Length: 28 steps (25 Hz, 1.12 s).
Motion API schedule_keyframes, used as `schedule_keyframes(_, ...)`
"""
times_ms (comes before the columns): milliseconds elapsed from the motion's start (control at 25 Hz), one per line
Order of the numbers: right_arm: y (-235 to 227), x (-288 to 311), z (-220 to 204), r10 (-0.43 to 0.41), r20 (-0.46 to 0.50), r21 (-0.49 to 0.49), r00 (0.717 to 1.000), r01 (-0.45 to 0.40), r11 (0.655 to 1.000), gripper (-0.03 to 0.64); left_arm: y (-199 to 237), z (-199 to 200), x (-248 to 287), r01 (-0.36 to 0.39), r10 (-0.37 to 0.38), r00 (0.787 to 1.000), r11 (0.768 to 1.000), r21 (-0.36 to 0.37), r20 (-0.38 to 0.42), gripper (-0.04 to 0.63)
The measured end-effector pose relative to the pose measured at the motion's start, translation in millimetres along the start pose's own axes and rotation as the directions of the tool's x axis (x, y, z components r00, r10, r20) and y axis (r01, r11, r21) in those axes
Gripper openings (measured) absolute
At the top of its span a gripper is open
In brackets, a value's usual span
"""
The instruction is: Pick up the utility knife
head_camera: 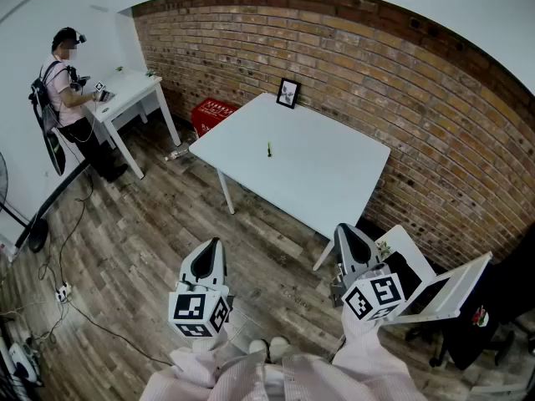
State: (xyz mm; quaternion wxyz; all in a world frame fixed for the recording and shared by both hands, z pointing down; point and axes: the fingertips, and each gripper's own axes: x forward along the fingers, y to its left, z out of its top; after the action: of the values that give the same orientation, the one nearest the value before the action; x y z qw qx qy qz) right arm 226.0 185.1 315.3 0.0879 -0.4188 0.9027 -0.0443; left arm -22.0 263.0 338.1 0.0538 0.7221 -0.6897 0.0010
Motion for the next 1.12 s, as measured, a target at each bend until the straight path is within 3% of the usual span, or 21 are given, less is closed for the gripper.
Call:
schedule_keyframes(640, -12, 7, -22, 0.069, -0.076, 0.013, 0.995, -0.068, 0.998, 0.003, -9, -14, 2, -0.05, 0.049, 0.999, 0.998, -0.036, -0.023, -0.006)
schedule_keyframes(1120, -20, 21, -33, 0.106, -0.104, 0.061, 0.989, -0.1, 0.993, 0.158, -15, -8, 3, -0.064, 0.063, 0.998, 0.998, -0.019, -0.012, -0.006)
